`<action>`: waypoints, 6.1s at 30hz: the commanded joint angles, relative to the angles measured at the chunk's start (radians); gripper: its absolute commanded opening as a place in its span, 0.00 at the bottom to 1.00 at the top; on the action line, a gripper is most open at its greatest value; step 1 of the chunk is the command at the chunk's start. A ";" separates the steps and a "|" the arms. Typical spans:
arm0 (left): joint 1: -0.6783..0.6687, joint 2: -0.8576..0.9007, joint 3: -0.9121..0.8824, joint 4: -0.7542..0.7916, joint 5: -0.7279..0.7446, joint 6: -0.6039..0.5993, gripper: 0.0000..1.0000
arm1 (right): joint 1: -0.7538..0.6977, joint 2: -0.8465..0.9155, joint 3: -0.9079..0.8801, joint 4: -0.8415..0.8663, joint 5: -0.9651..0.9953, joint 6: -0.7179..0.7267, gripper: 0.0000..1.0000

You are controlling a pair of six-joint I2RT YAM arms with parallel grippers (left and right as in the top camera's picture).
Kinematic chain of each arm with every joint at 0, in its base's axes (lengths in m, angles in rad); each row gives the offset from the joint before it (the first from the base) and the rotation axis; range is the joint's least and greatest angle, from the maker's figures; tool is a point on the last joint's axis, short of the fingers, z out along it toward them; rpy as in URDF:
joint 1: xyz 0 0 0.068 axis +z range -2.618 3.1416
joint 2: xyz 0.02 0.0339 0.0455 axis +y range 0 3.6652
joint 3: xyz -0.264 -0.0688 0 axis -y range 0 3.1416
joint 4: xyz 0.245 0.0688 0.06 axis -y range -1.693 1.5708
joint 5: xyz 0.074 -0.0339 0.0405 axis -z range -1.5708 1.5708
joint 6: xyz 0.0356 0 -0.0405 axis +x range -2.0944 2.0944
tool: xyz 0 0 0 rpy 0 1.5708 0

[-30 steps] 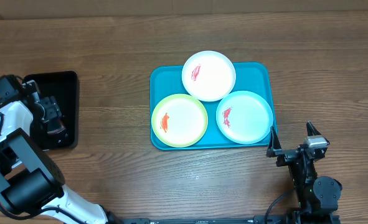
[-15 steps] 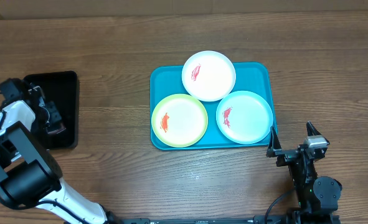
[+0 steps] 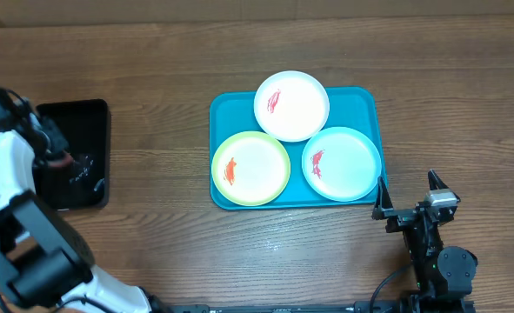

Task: Clean dirty plates on tray and stack at the side
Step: 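Grasp the green-orange sponge with the left gripper and lift it, then carry the sponge with the left gripper onto the yellow plate, then move the right gripper to the yellow plate's rim and grasp it, then scrub the yellow plate with the sponge while the right gripper holds it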

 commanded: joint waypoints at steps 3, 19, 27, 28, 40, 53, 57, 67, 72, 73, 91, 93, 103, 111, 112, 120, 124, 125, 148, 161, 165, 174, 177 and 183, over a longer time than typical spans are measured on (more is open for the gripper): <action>0.005 -0.093 0.041 -0.030 0.071 -0.066 0.04 | 0.004 -0.006 -0.010 0.005 0.006 0.003 1.00; 0.004 -0.091 0.141 -0.148 0.204 -0.026 0.04 | 0.004 -0.006 -0.010 0.005 0.006 0.003 1.00; 0.003 -0.097 0.044 -0.186 0.163 -0.009 0.04 | 0.004 -0.006 -0.010 0.005 0.006 0.003 1.00; 0.003 -0.085 0.011 -0.173 0.171 -0.024 0.04 | 0.004 -0.006 -0.010 0.005 0.006 0.003 1.00; 0.003 -0.088 0.397 -0.506 0.424 -0.061 0.04 | 0.004 -0.006 -0.010 0.005 0.006 0.003 1.00; -0.391 -0.089 0.274 -0.715 0.573 0.064 0.04 | 0.004 -0.006 -0.010 0.005 0.006 0.003 1.00; -0.546 -0.089 0.152 -0.646 0.550 0.046 0.04 | 0.004 -0.006 -0.010 0.005 0.006 0.003 1.00; -0.855 -0.088 -0.112 -0.325 0.252 -0.281 0.04 | 0.004 -0.006 -0.010 0.005 0.006 0.003 1.00; -0.948 -0.088 -0.138 -0.228 0.167 -0.412 0.04 | 0.004 -0.006 -0.010 0.005 0.006 0.003 1.00; -0.958 -0.088 -0.138 -0.213 0.167 -0.412 0.04 | 0.004 -0.006 -0.010 0.005 0.006 0.003 1.00; -0.971 -0.088 -0.138 -0.163 0.106 -0.412 0.04 | 0.004 -0.006 0.019 0.628 -0.634 0.455 1.00; -0.971 -0.088 -0.138 -0.167 0.123 -0.412 0.04 | 0.004 -0.002 0.082 0.596 -0.549 0.452 1.00; -0.971 -0.088 -0.138 -0.167 0.156 -0.412 0.04 | 0.004 0.475 0.782 -0.448 -0.415 0.157 1.00; -0.971 -0.088 -0.138 -0.167 0.156 -0.411 0.04 | 0.005 0.958 1.072 -0.643 -0.880 0.266 0.97; -0.971 -0.088 -0.138 -0.167 0.156 -0.411 0.04 | 0.005 1.004 1.072 -0.597 -0.943 0.272 0.75; -0.971 -0.088 -0.138 -0.168 0.156 -0.409 0.04 | 0.173 1.225 1.072 -0.579 -0.563 0.403 0.57; -0.971 -0.088 -0.138 -0.168 0.157 -0.410 0.04 | 0.330 1.304 1.072 -0.574 -0.187 0.587 0.40; -0.971 -0.088 -0.138 -0.167 0.160 -0.412 0.04 | 0.362 1.327 1.072 -0.555 -0.158 0.587 0.41; -0.971 -0.088 -0.138 -0.162 0.159 -0.412 0.04 | 0.490 1.722 1.072 -0.279 -0.013 0.309 0.52; -0.971 -0.088 -0.138 -0.155 0.159 -0.412 0.04 | 0.506 1.785 1.070 -0.252 -0.001 0.314 0.47; -0.971 -0.086 -0.139 -0.147 0.159 -0.412 0.04 | 0.509 1.797 1.064 -0.252 0.021 0.313 0.47; -0.971 -0.086 -0.186 -0.074 0.159 -0.413 0.04 | 0.538 1.842 1.061 -0.232 0.022 0.314 0.44; -0.971 -0.086 -0.202 -0.062 0.159 -0.413 0.04 | 0.542 1.861 1.061 -0.229 0.023 0.314 0.43; -0.972 -0.086 -0.209 -0.050 0.160 -0.413 0.04 | 0.542 1.879 1.061 -0.239 0.025 0.322 0.40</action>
